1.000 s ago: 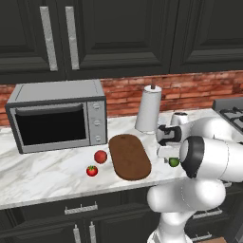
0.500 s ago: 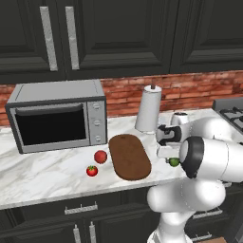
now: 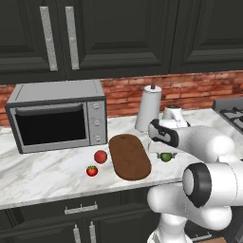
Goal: Place the avocado, onion, tomato, and bell pepper on the cutting board.
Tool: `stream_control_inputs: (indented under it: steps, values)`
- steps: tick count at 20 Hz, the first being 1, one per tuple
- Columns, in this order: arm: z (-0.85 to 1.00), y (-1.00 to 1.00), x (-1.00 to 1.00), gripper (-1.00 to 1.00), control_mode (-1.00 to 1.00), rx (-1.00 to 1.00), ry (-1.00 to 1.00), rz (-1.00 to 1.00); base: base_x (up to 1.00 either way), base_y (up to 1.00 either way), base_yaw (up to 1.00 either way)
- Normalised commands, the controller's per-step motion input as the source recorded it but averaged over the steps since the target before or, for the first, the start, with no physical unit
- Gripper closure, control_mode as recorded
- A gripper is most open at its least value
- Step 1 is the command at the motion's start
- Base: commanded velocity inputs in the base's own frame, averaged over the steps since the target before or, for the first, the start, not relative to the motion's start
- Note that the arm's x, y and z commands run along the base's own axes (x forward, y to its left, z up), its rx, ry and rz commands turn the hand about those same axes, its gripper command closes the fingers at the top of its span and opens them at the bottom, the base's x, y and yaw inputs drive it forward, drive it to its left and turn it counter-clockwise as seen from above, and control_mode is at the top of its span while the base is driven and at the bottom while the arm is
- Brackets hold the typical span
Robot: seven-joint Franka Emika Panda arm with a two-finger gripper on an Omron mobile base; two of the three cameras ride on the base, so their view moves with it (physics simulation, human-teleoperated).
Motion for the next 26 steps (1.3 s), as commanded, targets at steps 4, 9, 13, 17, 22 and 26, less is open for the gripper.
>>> stream_control_inputs:
  steps: [4,9,13,17,22,26]
  values:
    - [0.19,0.81,0.0,1.0,-1.0,-0.03,0.0,0.0,0.0,0.0,0.0]
    - [0.0,0.82,0.0,1.0,-1.0,-0.06,0.0,0.0,0.0,0.0,0.0]
    - [-0.01,0.7,0.15,1.0,-1.0,-0.08,0.0,0.0,0.0,0.0,0.0]
    - [-0.03,0.28,0.27,1.0,-1.0,-0.04,0.01,0.0,0.0,0.0,0.0]
    - [-0.01,0.34,0.47,1.0,-1.0,-0.02,0.03,0.0,0.0,0.0,0.0]
    - [0.0,0.26,0.61,1.0,-1.0,0.0,0.02,0.0,0.0,0.0,0.0]
